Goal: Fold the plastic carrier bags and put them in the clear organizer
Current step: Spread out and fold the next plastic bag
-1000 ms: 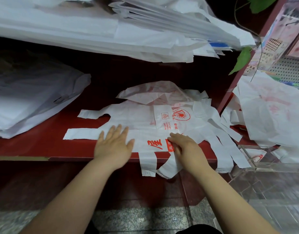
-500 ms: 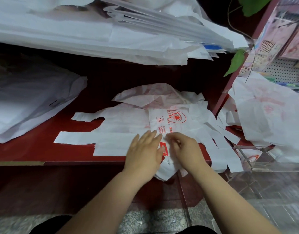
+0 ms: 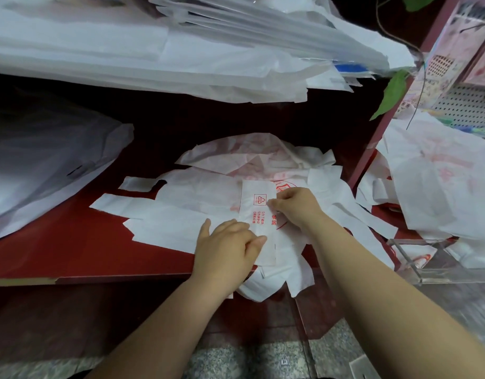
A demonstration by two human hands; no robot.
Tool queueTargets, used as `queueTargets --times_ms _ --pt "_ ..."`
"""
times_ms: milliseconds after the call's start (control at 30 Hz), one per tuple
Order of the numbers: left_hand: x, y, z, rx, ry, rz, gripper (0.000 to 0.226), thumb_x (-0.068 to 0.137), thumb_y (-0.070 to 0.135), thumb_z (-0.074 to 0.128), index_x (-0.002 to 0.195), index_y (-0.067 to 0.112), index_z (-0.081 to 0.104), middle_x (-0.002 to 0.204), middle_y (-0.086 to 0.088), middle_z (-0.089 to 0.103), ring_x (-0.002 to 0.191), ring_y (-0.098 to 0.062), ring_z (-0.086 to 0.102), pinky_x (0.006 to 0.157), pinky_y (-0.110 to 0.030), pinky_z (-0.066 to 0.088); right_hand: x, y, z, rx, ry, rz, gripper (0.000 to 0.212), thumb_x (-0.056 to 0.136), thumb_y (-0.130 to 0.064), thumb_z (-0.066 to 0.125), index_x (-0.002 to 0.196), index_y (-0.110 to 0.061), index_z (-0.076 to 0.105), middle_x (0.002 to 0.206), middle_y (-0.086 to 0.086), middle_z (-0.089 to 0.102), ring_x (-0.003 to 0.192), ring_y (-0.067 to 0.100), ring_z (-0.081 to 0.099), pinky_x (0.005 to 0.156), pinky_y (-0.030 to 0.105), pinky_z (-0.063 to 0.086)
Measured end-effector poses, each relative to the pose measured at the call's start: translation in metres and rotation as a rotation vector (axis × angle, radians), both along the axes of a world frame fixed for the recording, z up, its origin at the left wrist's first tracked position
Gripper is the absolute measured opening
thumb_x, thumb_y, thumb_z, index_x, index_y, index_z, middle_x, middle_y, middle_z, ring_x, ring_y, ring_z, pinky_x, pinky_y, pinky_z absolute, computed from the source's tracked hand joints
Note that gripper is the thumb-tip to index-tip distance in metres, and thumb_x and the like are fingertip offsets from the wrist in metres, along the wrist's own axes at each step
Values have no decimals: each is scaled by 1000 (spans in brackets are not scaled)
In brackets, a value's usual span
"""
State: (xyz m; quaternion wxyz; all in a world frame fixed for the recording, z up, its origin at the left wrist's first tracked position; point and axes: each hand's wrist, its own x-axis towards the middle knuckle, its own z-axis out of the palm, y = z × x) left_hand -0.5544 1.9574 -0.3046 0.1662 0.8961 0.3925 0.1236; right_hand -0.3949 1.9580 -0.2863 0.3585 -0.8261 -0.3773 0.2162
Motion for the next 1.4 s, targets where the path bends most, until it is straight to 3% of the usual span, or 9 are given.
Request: queueTargets --times_ms 100,233,567,667,733,967,1100,1233,1400 --pt "8 -3 -2 59 18 45 37 93 48 38 124 28 47 132 16 43 130 -4 30 113 -33 -3 0 4 -2 -7 8 -22 37 71 -8 61 41 -19 42 49 -1 45 61 20 43 68 32 35" --pt "11 -3 -7 95 97 -12 50 96 45 30 144 34 22 151 10 19 140 -9 9 113 -42 -6 4 -2 -2 113 57 1 35 76 -3 59 46 -15 48 54 -3 51 64 17 47 66 28 37" --pt "13 0 -11 176 129 -29 52 96 49 26 145 33 23 156 3 9 143 -15 1 113 -41 -9 -5 -24 0 402 50 176 29 84 0 58 63 -19 55 69 -7 58 58 -4 54 60 10 43" --pt "3 0 -16 326 -150 6 46 85 49 39 108 21 67 124 -9 57 118 -21 41 100 -33 22 -8 -33 -2 431 6 200 29 83 2 59 66 -21 54 74 -7 58 66 -7 53 69 9 41" --pt "-10 -3 -28 408 -333 26 38 76 44 43 78 19 72 89 -3 66 90 -17 45 78 -30 29 -12 -41 -4 444 5 233 31 81 6 58 66 -21 53 74 -8 57 69 -9 52 70 5 38" --pt "-30 -15 -52 556 -404 116 37 79 38 45 75 12 72 81 -4 67 85 -18 43 76 -32 31 -37 -59 -17 428 -116 362 42 71 19 54 69 -23 51 90 -5 54 85 -7 53 77 3 36" --pt "-31 -15 -54 494 -513 147 35 76 43 50 73 12 66 75 0 66 83 -12 46 77 -25 34 -41 -62 -20 315 -299 409 37 78 9 55 112 -6 56 105 -4 45 93 4 45 79 0 31" --pt "-31 -19 -49 422 -555 211 41 53 27 87 71 8 55 64 1 58 61 -17 56 70 -25 33 -39 -61 -22 270 -370 365 27 78 6 56 103 -2 62 97 2 57 89 18 50 80 22 36" --pt "-30 -19 -49 354 -646 224 66 42 18 92 88 12 46 70 -6 63 62 -26 63 73 -27 36 -38 -57 -22 278 -468 403 16 66 6 51 77 -2 60 79 7 57 75 25 52 70 34 42"
